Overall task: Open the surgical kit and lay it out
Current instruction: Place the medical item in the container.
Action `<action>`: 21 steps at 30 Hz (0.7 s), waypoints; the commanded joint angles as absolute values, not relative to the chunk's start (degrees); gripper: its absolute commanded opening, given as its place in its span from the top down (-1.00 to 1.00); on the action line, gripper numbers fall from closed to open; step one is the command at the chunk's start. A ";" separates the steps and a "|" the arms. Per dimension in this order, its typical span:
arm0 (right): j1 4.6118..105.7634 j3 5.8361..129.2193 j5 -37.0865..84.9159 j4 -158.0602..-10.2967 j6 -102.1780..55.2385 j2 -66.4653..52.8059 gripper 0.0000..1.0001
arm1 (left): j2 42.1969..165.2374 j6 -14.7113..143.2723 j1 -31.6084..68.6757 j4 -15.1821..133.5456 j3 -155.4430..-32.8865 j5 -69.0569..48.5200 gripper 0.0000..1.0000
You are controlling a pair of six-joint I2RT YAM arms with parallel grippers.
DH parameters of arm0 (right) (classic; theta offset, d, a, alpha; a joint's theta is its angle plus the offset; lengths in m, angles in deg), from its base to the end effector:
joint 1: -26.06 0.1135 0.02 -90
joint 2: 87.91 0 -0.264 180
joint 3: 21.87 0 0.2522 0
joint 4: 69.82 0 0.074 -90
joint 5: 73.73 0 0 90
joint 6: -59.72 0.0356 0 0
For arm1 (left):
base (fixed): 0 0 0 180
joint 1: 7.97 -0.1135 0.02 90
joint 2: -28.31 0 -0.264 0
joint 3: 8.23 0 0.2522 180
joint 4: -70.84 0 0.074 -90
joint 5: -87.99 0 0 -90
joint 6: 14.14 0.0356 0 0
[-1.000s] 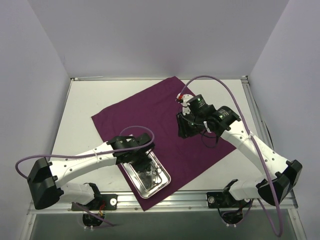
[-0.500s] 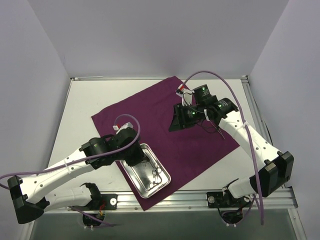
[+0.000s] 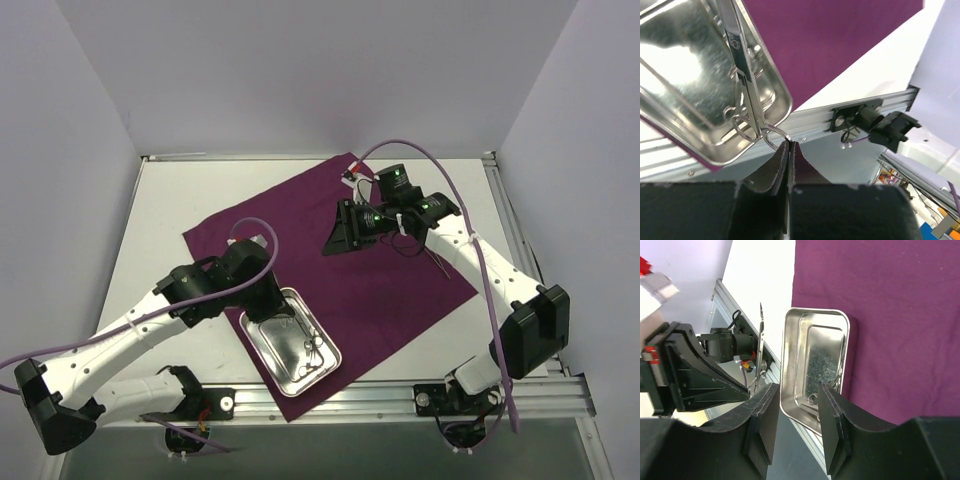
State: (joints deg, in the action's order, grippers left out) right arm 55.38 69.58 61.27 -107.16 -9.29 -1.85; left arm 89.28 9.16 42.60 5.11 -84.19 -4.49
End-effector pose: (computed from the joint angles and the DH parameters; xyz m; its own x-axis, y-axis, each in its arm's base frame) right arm 0.2816 0.1870 0.3481 -0.7422 -0.1263 -0.6582 -0.6464 0.3941 0.6533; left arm 0.1289 -0.1592 0.3247 -0.9192 -0.3268 -0.2195 -0.1396 0.7919 -0.5945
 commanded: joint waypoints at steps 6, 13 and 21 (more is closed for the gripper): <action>55.33 69.06 59.34 -110.91 -10.07 -3.71 0.28 | 90.53 3.80 44.24 3.90 -73.68 -11.41 0.95; 55.24 67.04 58.11 -113.02 -10.95 -5.73 0.29 | 93.25 1.95 45.21 12.25 -68.84 -12.82 0.95; 54.54 65.37 56.70 -115.22 -12.53 -7.93 0.29 | 106.07 4.48 45.12 17.35 -69.97 -15.98 0.91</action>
State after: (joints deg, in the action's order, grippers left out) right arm 55.23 65.80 57.24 -113.19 -11.04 -5.06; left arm 102.66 3.04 44.98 13.27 -68.54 -14.06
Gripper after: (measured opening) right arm 0.356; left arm 0.046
